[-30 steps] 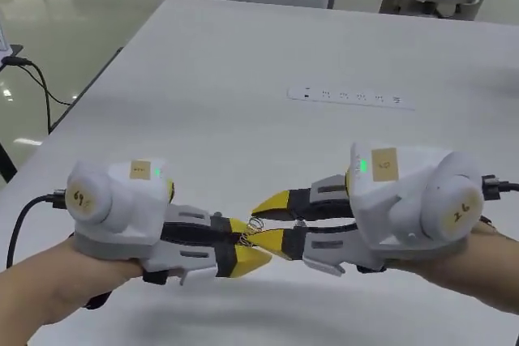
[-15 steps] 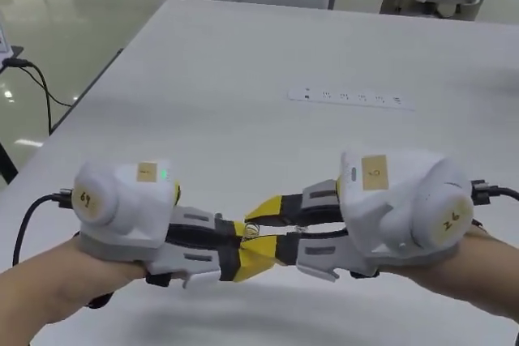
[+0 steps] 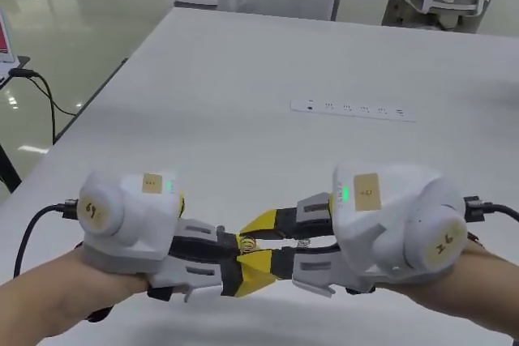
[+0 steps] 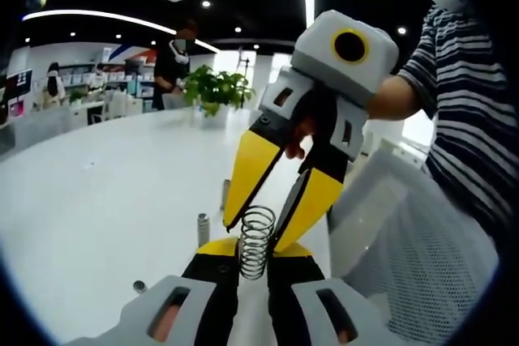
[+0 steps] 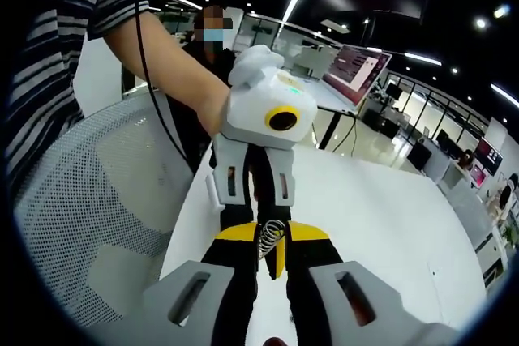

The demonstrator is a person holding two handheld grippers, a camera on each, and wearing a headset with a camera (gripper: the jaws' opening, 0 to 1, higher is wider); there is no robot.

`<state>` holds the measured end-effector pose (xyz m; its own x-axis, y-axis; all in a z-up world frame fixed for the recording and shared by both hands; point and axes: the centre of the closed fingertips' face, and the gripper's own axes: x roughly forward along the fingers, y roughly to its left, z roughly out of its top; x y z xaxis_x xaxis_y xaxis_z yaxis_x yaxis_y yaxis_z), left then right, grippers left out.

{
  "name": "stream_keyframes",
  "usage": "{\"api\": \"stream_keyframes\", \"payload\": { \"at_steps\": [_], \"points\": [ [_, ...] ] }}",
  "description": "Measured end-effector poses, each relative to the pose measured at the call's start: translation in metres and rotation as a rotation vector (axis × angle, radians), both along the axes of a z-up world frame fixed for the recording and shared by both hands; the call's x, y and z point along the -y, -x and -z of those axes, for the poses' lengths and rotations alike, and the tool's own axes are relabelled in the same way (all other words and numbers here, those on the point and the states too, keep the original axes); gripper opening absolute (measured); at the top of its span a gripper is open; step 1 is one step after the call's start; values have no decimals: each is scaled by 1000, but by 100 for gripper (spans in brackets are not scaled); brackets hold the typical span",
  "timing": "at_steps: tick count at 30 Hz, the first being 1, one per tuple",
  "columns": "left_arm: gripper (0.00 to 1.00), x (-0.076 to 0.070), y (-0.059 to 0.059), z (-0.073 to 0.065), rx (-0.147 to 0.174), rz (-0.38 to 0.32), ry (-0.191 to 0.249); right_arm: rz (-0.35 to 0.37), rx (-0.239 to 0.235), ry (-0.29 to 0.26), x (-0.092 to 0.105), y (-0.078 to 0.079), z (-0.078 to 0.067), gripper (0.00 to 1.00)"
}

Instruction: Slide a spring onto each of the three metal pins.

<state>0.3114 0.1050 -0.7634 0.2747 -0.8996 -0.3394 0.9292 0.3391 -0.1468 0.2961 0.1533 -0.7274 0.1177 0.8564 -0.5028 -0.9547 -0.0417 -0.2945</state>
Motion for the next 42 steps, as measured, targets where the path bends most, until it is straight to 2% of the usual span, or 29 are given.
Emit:
{"api": "stream_keyframes", "payload": {
  "at_steps": [2, 4, 13, 15, 17, 19, 24, 26, 29, 38, 42],
  "points": [
    [8, -3, -1, 2, -12, -11, -7, 6, 1, -8, -1, -2, -2, 9],
    [11, -6, -1, 4, -11, -19, -14, 18, -2, -16, 0, -6, -3, 9],
    [13, -26, 0, 9, -35, -68, -26, 51, 0, -26, 1, -16, -4, 9],
    [15, -30, 1, 10, -52, -79, -20, 56, -4, -30, 1, -17, -4, 9],
    [16, -34, 2, 10, -48, -85, -24, 60, -2, -30, 0, -19, -4, 9],
    [17, -38, 3, 10, -57, -90, -22, 62, -2, -34, 0, -20, -4, 9],
    [23, -53, 0, 14, -61, -142, -32, 80, -6, -41, -1, -24, -4, 9],
    [27, -60, -3, 13, -85, -184, -15, 85, -5, -41, 0, -25, -3, 9],
    [36, -69, -5, 16, -73, -214, -35, 100, 0, -39, -1, -30, -1, 9],
    [64, -89, -7, 27, -81, -292, -62, 124, 7, -62, -11, -37, -3, 9],
    [75, -95, -8, 31, -87, -325, -60, 144, 20, -60, -15, -44, -1, 9]
  ]
}}
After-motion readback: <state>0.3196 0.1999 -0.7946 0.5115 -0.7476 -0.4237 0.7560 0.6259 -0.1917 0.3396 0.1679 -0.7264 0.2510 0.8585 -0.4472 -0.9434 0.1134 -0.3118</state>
